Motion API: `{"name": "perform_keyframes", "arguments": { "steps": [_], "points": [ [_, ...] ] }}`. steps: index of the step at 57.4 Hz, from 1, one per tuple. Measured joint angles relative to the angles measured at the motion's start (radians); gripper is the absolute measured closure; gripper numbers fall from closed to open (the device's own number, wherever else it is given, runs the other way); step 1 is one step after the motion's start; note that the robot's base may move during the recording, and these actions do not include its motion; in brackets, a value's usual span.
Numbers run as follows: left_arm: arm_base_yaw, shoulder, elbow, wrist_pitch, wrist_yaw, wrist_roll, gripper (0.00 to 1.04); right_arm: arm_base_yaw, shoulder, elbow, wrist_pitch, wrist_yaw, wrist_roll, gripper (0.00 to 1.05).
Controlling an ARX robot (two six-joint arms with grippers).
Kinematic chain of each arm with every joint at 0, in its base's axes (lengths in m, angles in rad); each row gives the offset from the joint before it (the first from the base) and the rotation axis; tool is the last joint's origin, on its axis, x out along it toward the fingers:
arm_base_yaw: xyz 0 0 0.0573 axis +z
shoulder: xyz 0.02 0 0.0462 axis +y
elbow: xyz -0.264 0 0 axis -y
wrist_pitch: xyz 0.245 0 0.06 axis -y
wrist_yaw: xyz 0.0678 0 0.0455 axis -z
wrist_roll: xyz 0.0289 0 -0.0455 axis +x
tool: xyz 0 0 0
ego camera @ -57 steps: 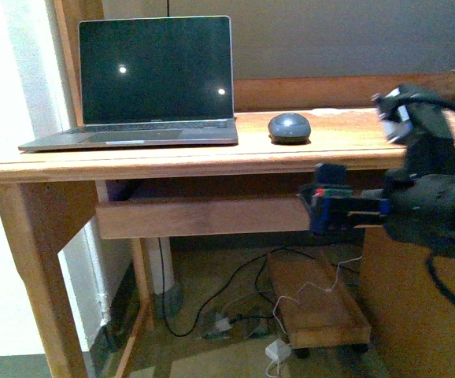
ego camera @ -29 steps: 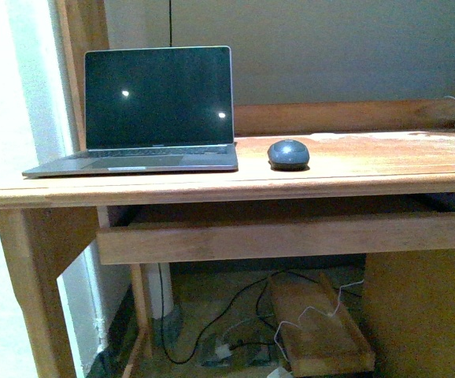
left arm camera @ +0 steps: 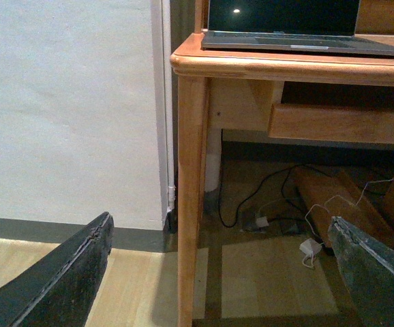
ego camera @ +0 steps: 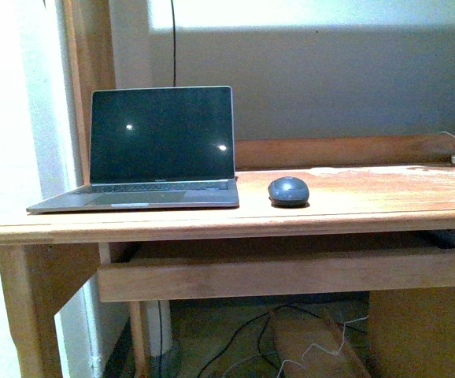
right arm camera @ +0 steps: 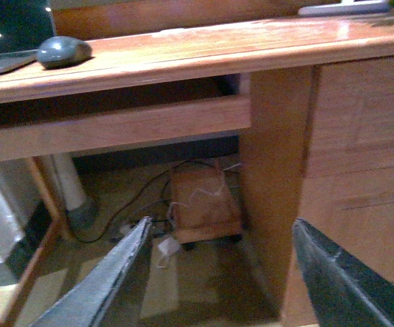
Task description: Place mouse
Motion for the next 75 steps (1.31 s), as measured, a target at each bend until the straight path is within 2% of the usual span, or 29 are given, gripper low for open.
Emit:
{"name": "perform_keyframes", "arguments": {
  "steps": [4,8,16,19,24,41,75],
  "points": [
    [0.0,0.0,0.0,0.0,-0.001,0.0,0.08,-0.037,-0.016,0.0,-0.014,-0.038,-0.024,0.58],
    [0.0,0.0,0.0,0.0,-0.001,0.0,0.08,-0.101,-0.033,0.0,-0.032,-0.098,-0.042,0.78],
    [0.0,0.0,0.0,0.0,0.0,0.0,0.08,-0.172,-0.049,0.0,-0.047,-0.171,-0.055,1.02],
    [0.0,0.0,0.0,0.0,-0.001,0.0,0.08,-0.253,-0.056,0.0,-0.058,-0.277,-0.06,1.02],
    [0.0,0.0,0.0,0.0,-0.001,0.0,0.08,-0.316,-0.06,0.0,-0.06,-0.301,-0.059,1.02],
    [0.0,0.0,0.0,0.0,0.0,0.0,0.08,-0.322,-0.061,0.0,-0.06,-0.307,-0.059,1.02],
    [0.0,0.0,0.0,0.0,0.0,0.0,0.08,-0.322,-0.061,0.0,-0.06,-0.307,-0.061,0.06]
  ]
}}
